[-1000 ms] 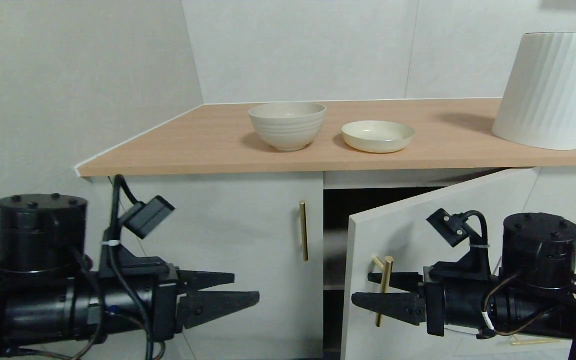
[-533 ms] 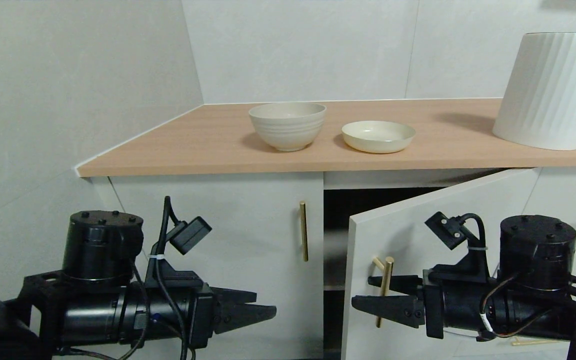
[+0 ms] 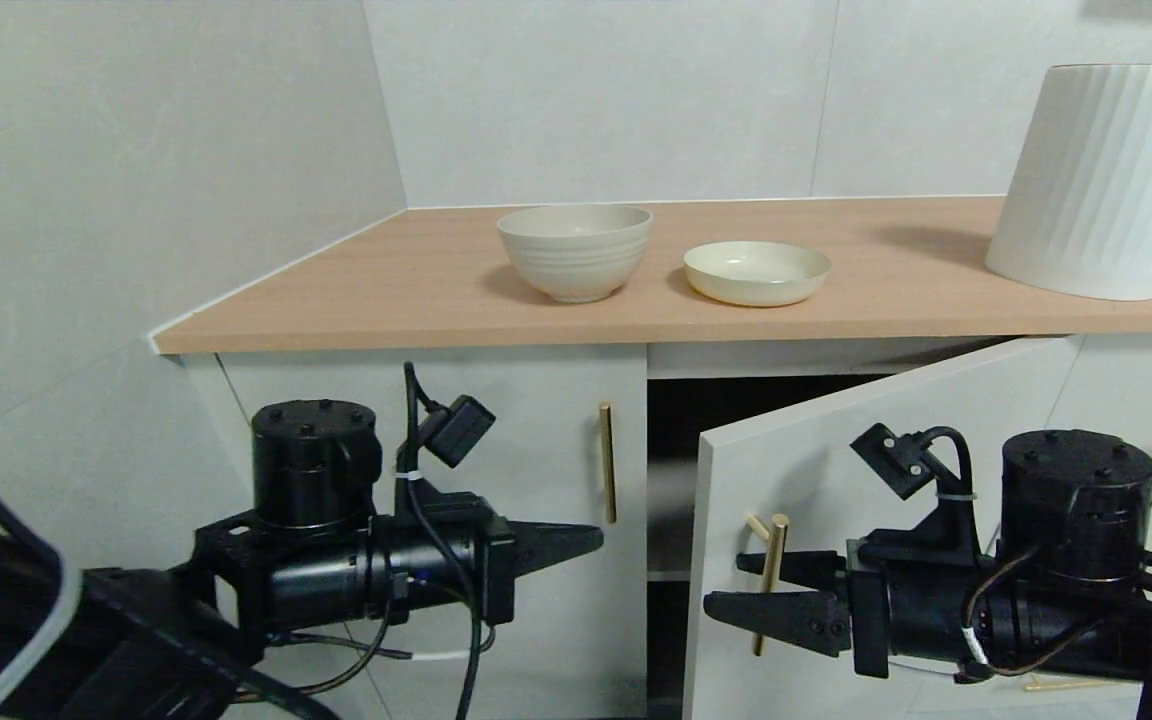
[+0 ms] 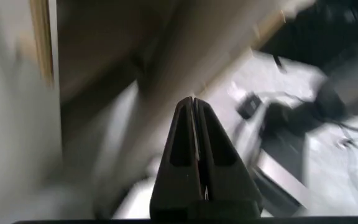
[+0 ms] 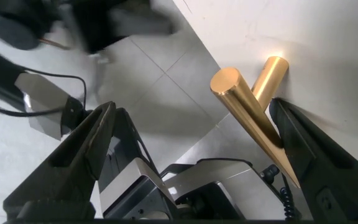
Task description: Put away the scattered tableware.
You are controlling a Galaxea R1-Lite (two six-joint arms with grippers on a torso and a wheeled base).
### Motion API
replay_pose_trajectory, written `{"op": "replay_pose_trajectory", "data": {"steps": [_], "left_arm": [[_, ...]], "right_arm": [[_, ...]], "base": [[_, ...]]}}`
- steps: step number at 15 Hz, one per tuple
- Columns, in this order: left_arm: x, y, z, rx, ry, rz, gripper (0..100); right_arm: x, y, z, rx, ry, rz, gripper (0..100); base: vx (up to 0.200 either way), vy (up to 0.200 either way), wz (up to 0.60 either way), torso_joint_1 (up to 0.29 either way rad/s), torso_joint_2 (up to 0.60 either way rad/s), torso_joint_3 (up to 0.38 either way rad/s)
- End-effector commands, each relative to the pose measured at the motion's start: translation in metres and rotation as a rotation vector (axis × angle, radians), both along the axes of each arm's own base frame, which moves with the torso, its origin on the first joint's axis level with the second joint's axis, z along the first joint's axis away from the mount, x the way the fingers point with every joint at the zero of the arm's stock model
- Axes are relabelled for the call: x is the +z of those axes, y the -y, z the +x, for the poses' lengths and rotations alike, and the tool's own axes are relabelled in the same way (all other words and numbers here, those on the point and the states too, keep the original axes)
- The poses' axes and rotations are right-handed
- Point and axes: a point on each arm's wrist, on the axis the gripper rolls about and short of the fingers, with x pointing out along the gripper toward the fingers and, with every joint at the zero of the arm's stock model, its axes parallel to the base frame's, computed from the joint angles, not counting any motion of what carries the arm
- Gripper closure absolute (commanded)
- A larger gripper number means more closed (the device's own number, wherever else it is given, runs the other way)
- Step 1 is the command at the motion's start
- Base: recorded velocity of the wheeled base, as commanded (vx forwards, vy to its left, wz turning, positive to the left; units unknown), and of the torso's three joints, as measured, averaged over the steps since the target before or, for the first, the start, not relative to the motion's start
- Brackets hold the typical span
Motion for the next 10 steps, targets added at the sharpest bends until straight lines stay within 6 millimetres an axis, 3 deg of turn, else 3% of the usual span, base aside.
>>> {"op": "replay_pose_trajectory", "data": {"steps": [1, 5, 10], "left_arm": [[-0.041, 0.040, 0.022, -0.029, -0.001, -0.005, 100], [-0.054, 0.061, 0.042, 0.037, 0.012, -0.017, 100], [-0.056, 0.080, 0.043, 0.039, 0.068, -0.056, 100]], "right_arm": [[-0.001, 0.000, -0.001, 0.000, -0.002, -0.002, 0], [-0.001, 0.001, -0.002, 0.000, -0.004, -0.004, 0], [-0.003, 0.006, -0.004, -0.032, -0.005, -0.017, 0]], "base": [[0.000, 0.000, 0.00, 0.000, 0.00, 0.000], [0.000, 0.000, 0.00, 0.000, 0.00, 0.000], [0.000, 0.000, 0.00, 0.000, 0.00, 0.000]]}}
